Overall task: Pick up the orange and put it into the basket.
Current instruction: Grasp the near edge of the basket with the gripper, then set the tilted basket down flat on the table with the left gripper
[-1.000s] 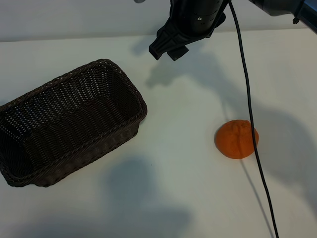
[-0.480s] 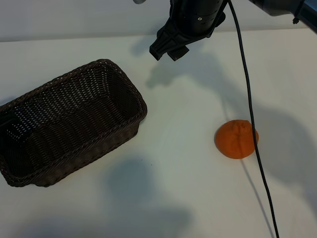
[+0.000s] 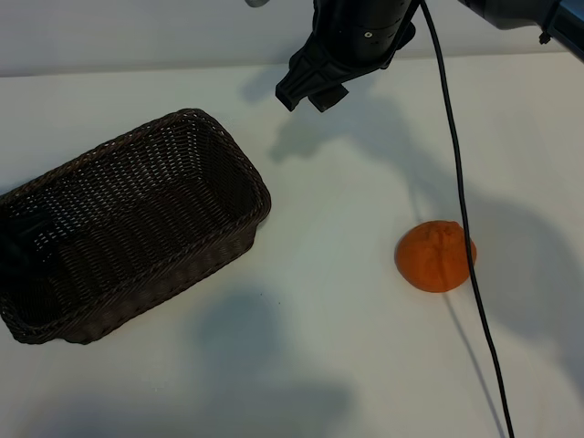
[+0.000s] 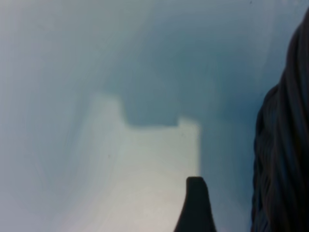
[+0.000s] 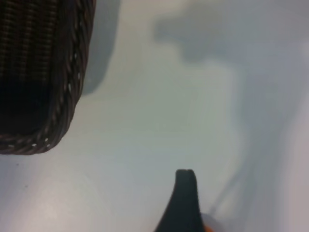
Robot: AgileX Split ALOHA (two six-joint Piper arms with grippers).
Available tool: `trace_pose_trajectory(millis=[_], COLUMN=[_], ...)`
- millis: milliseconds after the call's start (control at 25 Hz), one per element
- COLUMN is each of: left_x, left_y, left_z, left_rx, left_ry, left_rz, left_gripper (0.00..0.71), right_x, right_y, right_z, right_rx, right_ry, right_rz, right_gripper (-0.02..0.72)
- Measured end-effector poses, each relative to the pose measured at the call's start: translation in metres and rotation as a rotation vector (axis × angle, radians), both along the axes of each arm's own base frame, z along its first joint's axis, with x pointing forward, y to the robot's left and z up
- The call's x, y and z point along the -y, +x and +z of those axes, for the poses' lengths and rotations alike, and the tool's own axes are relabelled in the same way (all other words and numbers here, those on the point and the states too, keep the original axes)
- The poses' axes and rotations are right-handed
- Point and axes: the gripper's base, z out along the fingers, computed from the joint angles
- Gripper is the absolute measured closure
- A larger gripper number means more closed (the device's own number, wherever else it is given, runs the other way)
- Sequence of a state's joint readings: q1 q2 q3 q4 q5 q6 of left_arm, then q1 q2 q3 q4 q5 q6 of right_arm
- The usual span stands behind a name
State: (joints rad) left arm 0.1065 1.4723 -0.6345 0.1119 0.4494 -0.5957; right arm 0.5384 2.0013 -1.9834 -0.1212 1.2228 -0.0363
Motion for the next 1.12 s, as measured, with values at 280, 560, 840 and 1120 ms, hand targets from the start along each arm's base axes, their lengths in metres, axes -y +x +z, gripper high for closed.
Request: trace_pose_trajectory(millis=[280,560,840,1120], left_x=[0.003,0.004,0.004,0.005], left_y=[-0.002,-0.005,-0.005,-0.006], left_z=[-0.016,-0.022,-0.022,-0.020], left_rx=[0.019,0.038,0.040,0.043], left_ry=[-0.037,-0.052,-0.057,-0.051], left_rz=[0.020,0.035,0.043,0.009], left_gripper=[0.122,0.247,0.284,0.284], right_x=[0.000,0.000,-0.001,-0.001], right_y=[0.000,0.000,-0.001,-0.001], right_z=[0.000,0.000,0.000,0.000], right_rx=[0.000,-0.001,-0.009,-0.009], right_ry=[0.000,0.001,0.014,0.015], right_rz=[0.001,0.002,0.003,0.003], right_gripper=[0.111,0.111,0.111,0.111])
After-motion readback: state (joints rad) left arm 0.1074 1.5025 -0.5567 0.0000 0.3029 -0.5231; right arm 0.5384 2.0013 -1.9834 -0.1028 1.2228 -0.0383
